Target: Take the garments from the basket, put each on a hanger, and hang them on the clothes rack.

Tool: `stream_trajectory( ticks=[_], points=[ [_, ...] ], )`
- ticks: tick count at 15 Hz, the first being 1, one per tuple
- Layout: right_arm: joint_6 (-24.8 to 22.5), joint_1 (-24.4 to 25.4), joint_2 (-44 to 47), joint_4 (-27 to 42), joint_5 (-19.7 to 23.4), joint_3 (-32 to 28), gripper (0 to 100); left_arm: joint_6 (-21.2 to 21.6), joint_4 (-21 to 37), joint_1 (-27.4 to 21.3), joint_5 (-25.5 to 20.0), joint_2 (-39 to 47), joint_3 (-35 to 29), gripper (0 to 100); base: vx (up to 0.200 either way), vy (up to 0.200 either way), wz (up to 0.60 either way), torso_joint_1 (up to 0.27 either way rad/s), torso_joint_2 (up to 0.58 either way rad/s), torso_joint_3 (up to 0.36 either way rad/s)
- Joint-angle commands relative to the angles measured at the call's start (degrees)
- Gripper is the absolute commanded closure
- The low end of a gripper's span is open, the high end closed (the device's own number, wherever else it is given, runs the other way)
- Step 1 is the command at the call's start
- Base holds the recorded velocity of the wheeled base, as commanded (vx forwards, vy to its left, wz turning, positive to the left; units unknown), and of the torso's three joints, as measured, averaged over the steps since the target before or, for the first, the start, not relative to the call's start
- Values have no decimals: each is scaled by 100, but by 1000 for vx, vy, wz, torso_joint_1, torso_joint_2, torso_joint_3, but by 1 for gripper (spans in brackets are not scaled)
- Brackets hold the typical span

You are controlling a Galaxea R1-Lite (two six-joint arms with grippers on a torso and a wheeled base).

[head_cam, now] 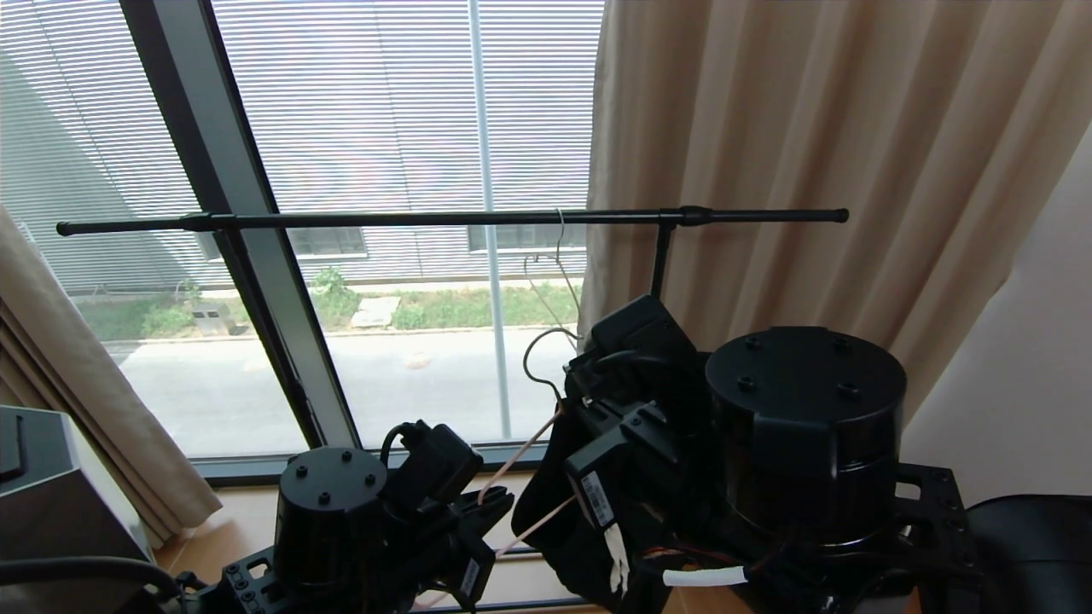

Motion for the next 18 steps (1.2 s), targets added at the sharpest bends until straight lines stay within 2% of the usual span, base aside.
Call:
stream_trajectory(
  ticks=[1,9,10,18],
  points=[
    [0,46,22,-2,1,2,100,0,-1,-1,3,14,-2,100,0,0,0,0,0,0],
    [0,-428,-4,-11,1,-51,100,8,-1,-1,3,-12,25,100,0,0,0,0,0,0],
    [0,-525,13,-11,1,-95,100,17,-142,-18,-6,14,60,100,0,0,0,0,0,0],
    [18,-525,119,-20,-7,-112,100,44,-379,-54,-23,14,165,100,0,0,0,0,0,0]
  ],
)
